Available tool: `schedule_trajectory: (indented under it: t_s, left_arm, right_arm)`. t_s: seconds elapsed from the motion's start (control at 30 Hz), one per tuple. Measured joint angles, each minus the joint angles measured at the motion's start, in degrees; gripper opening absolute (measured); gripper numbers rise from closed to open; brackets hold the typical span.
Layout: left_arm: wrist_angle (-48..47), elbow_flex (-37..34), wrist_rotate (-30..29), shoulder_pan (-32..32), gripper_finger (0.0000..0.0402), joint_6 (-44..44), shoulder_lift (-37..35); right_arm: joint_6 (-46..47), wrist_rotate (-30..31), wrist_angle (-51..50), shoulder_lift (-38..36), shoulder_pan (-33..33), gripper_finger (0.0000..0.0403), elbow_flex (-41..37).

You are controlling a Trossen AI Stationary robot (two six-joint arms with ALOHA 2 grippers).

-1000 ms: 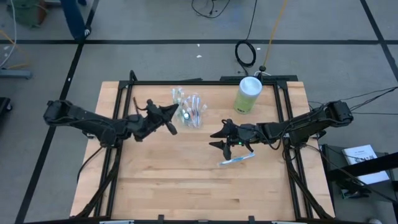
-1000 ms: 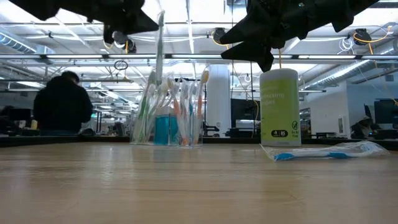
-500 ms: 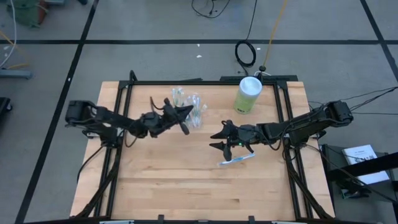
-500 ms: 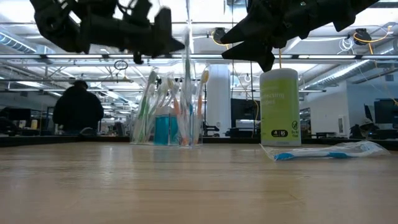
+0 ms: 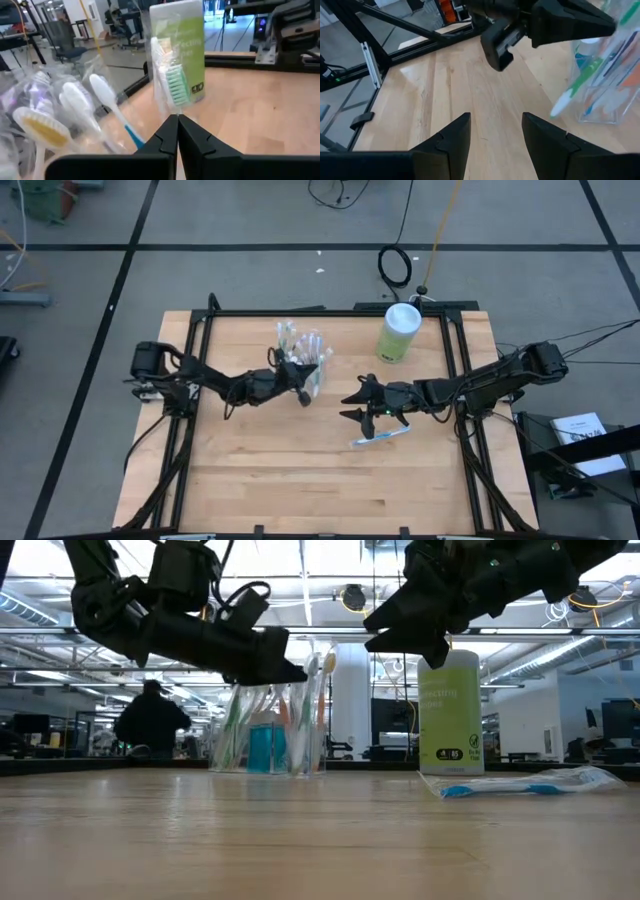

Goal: Pick & Place toothbrushing station
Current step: Put the green toothbrush into the transparent organizer

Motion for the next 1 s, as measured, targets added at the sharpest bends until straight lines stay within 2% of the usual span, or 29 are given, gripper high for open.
schedule_trajectory:
  t_s: [0.07,0.13,0.27,0.33,0.47,0.57,0.73,0.83,1.0]
  left_arm:
    - [1.1,0.0,0.0,0.0,0.0011,0.0,0.2]
    - [6.3,0.0,-0.1,-0.3,0.0004,1.7,0.2]
    - [18.4,0.0,-0.1,-1.1,0.0009,8.3,0.1]
    - [21.4,0.0,-0.3,-1.1,0.0009,11.8,0.0]
    - [19.8,0.1,-4.8,-0.2,0.0003,15.0,0.1]
    - [18.4,0.1,-4.9,1.1,0.0008,14.7,0.1]
    - [25.6,0.1,-4.6,2.0,0.0004,15.0,0.1]
    - [26.0,0.1,-4.6,2.1,0.0008,17.4,0.1]
    - [18.3,0.1,-4.6,1.7,0.0004,19.0,0.1]
  right_arm:
    - [0.0,0.0,0.2,0.0,0.0,0.0169,0.0]
    - [0.0,0.0,0.5,0.0,0.0,0.0169,0.0]
    - [0.0,0.0,0.6,0.0,0.0,0.0169,0.0]
    - [0.0,0.0,0.6,0.0,0.0,0.0169,0.0]
    - [0.0,0.0,0.6,0.0,0.0,0.0169,0.0]
    - [-0.3,0.0,0.6,0.0,0.0,0.0169,0.0]
    - [-0.4,0.0,0.6,0.0,0.0,0.0169,0.0]
    - [-0.4,0.0,0.6,0.0,-0.1,0.0169,0.0]
    - [-1.8,0.0,0.6,0.0,-0.1,0.0169,0.0]
